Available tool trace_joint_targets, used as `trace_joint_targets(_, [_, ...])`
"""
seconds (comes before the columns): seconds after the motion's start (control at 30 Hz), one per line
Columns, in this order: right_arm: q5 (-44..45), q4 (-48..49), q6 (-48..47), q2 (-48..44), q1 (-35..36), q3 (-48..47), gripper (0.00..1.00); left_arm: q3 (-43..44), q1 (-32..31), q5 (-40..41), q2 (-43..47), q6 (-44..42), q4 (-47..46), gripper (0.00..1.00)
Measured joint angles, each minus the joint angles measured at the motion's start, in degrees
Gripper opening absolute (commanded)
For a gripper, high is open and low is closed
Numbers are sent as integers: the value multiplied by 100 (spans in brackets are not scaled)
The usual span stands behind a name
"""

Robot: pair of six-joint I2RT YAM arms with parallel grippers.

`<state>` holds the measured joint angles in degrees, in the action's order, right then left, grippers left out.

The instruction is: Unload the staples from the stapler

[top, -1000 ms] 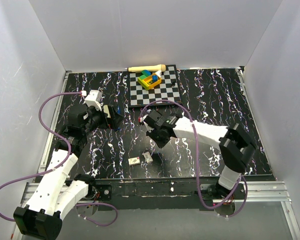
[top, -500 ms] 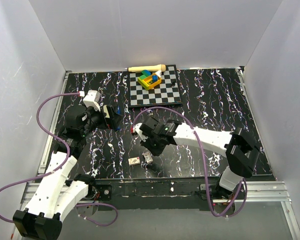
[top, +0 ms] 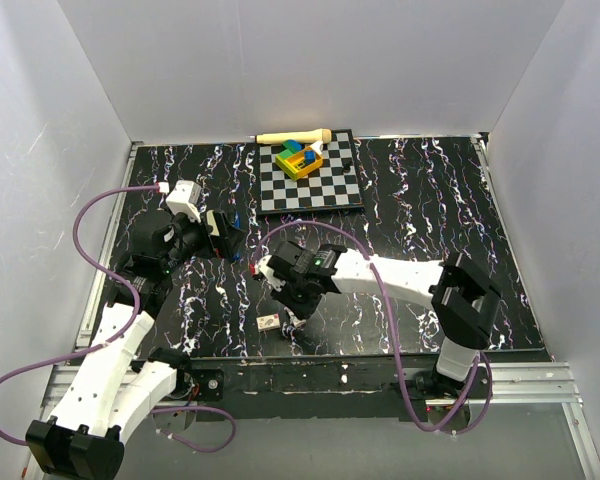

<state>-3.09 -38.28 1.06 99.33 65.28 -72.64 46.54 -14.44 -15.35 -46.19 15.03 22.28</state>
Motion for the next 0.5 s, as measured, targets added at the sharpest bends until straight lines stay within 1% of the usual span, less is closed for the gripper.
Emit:
trace_joint_targets(0.27, [-9, 81, 4, 317, 0, -188, 20, 0, 0, -2, 0, 0, 0, 98])
trace_joint_targets(0.5, [11, 96, 4, 358, 0, -293, 20, 0, 0, -2, 0, 0, -2, 98])
